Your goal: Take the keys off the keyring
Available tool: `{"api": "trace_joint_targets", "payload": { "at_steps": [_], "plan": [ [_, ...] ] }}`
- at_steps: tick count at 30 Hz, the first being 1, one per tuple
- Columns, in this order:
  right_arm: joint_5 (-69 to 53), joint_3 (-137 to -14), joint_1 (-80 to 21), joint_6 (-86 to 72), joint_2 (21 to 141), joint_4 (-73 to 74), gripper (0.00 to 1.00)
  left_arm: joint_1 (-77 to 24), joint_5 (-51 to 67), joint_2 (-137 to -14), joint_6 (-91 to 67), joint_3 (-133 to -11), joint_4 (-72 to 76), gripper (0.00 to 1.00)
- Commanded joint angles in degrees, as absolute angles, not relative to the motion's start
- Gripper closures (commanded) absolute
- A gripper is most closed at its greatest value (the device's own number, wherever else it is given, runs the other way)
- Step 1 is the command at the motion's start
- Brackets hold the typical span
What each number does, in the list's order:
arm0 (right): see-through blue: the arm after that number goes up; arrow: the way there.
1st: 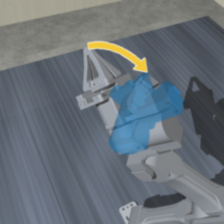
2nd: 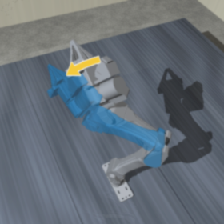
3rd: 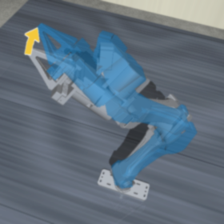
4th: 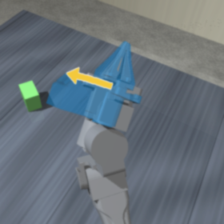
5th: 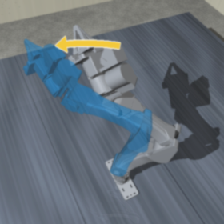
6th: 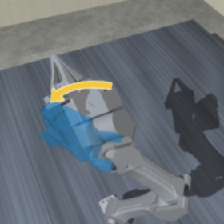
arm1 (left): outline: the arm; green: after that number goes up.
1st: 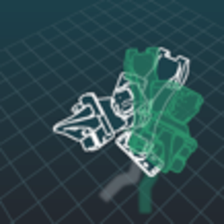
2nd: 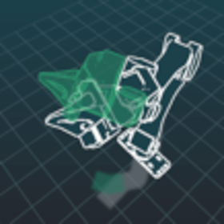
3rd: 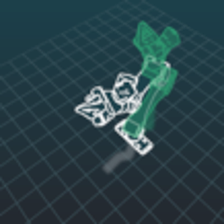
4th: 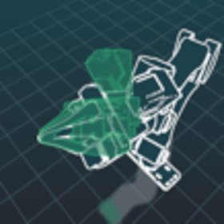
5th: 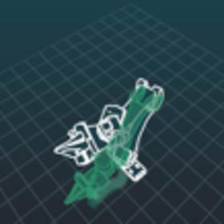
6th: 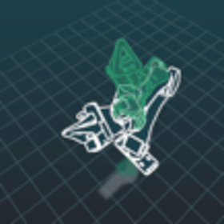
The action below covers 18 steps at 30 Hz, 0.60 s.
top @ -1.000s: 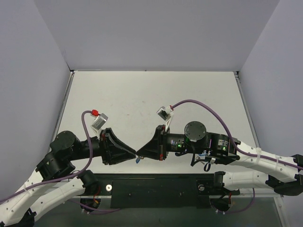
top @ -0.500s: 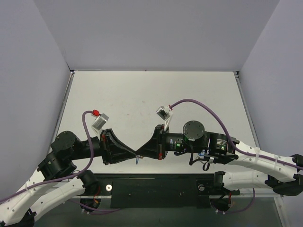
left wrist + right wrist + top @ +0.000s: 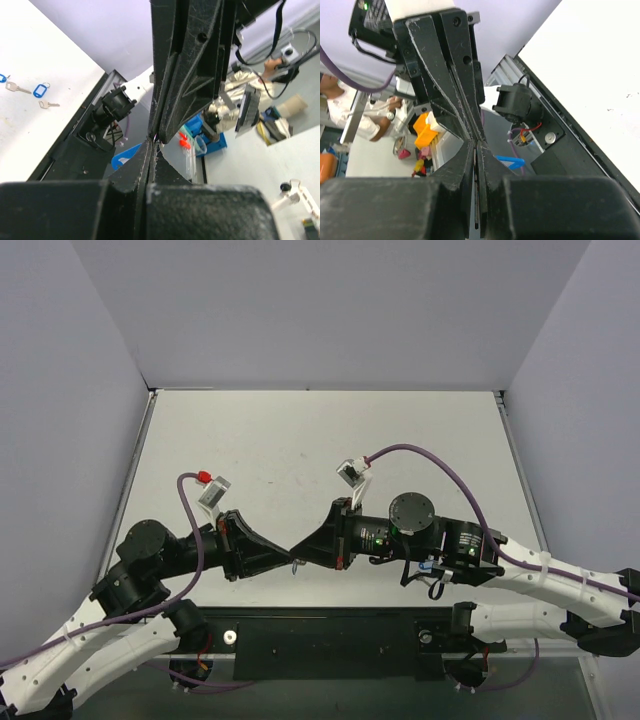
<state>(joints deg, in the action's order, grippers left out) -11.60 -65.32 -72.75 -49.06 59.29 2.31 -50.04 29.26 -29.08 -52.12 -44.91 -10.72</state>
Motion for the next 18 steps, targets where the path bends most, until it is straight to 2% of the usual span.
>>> {"api": "trace_joint_targets", "payload": {
  "at_steps": [1, 5, 18],
  "plan": [
    [-8.88, -63.55, -72.77, -53.34, 61.43, -8.6, 1.0, -50.1, 20.58, -28.84, -58.87, -40.62, -0.88, 1.0],
    [-5.37, -62.32, -72.77, -54.93, 61.7, -10.63, 1.0, -50.1, 12.15, -25.85, -63.45, -38.24, 2.2, 1.0],
    [-0.62, -59.33, -72.77, -57.74, 61.96, -15.12, 1.0, -50.1, 2.47, -19.69, -68.2, -33.93, 1.85, 1.0]
  ]
}}
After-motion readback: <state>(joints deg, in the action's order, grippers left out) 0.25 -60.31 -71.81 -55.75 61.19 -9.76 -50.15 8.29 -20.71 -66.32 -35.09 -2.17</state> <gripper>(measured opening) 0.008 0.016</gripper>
